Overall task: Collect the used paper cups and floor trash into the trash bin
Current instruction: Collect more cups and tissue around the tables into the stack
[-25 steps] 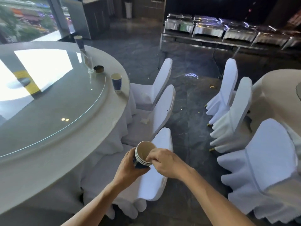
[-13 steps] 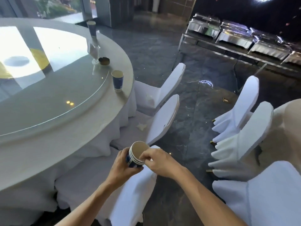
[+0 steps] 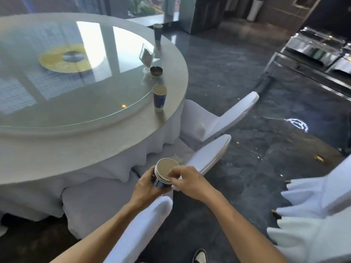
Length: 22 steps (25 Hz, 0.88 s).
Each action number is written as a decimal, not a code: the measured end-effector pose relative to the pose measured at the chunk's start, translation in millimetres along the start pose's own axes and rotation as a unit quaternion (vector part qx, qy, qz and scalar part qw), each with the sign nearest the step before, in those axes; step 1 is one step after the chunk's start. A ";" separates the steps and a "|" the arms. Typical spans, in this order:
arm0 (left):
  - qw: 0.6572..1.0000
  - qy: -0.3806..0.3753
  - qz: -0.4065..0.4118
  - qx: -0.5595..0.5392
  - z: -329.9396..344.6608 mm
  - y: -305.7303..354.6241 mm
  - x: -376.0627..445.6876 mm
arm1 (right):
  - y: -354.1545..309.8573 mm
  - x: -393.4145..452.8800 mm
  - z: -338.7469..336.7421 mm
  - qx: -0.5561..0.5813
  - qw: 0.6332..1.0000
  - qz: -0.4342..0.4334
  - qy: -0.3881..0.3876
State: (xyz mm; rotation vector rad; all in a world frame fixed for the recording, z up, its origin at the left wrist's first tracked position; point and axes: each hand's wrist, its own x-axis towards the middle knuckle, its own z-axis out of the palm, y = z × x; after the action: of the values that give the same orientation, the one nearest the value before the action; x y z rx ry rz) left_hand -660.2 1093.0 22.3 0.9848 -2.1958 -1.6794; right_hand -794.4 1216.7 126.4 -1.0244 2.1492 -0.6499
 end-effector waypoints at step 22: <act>0.930 0.313 -0.186 -0.052 91.0 20.8 201.0 | 132.0 314.6 -125.3 -0.006 0.992 -0.076 -0.100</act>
State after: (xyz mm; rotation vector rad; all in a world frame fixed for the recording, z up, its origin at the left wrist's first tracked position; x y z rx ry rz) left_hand -868.5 1043.0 -34.2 1.7009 -1.5533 -1.3212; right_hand -1099.5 1056.4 11.1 -1.2164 1.9176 -0.5781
